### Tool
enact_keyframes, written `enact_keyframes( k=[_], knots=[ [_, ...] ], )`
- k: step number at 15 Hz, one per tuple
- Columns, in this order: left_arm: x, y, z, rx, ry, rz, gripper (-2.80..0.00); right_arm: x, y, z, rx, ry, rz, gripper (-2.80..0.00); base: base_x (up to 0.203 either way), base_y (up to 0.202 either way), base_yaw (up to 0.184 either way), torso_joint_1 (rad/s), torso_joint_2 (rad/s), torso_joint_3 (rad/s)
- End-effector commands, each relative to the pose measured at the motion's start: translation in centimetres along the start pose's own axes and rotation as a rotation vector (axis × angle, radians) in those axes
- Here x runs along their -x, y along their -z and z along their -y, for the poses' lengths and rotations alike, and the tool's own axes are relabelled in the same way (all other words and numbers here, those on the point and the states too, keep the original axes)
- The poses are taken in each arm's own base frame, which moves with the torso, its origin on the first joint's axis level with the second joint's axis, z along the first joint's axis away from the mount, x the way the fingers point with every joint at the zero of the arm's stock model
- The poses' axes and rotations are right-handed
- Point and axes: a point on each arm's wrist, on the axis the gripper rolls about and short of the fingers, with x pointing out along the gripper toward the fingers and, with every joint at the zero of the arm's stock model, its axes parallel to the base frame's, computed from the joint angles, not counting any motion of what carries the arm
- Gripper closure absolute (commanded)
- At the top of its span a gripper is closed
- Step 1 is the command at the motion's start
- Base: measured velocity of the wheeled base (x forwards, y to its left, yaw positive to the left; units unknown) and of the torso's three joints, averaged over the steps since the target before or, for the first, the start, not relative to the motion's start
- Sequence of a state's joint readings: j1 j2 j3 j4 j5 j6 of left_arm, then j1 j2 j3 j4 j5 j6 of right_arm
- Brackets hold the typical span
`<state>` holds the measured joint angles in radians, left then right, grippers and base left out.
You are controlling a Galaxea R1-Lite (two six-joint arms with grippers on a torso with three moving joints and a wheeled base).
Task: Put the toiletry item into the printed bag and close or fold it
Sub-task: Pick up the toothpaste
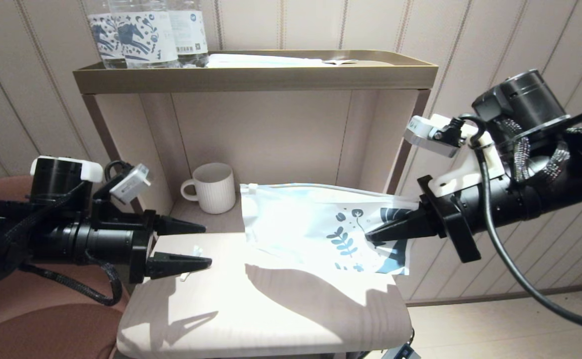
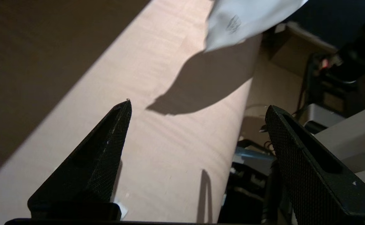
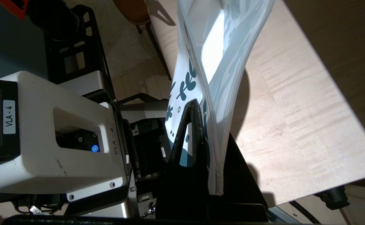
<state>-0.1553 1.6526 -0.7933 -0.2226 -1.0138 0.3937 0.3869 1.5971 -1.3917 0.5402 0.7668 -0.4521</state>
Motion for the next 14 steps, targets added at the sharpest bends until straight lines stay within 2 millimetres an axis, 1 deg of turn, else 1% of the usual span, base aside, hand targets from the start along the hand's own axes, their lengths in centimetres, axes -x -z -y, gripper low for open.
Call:
enact_keyframes(
  k=[1,2,4,6,8,11,14],
  knots=[
    [0.3,1.8,0.5,0.003,-0.054,-0.055,-2.8,0.4,-0.2,-0.3,0.01,0.0,0.01,0.0,0.0,0.0,0.0,0.0,0.0,0.0],
    [0.4,2.7,0.8,-0.005,-0.102,-0.095,-2.8,0.5,-0.3,-0.4,0.014,0.001,0.013,0.0,0.0,0.0,0.0,0.0,0.0,0.0],
    [0.6,3.3,1.4,-0.021,-0.145,-0.112,-2.8,0.6,-0.4,-0.5,0.014,0.001,0.017,0.0,0.0,0.0,0.0,0.0,0.0,0.0],
    [0.8,4.0,1.7,-0.038,-0.231,-0.144,-2.8,0.9,-0.4,-0.7,0.017,0.005,0.022,0.0,0.0,0.0,0.0,0.0,0.0,0.0],
    [0.8,4.0,1.4,-0.094,-0.307,-0.117,-2.8,1.2,-0.5,-1.0,0.021,0.007,0.027,0.0,0.0,0.0,0.0,0.0,0.0,0.0],
    [0.6,5.0,1.2,-0.073,-0.409,-0.163,-2.8,1.4,-0.4,-1.2,0.02,0.01,0.029,0.0,0.0,0.0,0.0,0.0,0.0,0.0],
    [0.3,6.0,0.9,-0.068,-0.465,-0.192,-2.8,1.4,-0.4,-1.2,0.021,0.01,0.03,0.0,0.0,0.0,0.0,0.0,0.0,0.0]
  ],
)
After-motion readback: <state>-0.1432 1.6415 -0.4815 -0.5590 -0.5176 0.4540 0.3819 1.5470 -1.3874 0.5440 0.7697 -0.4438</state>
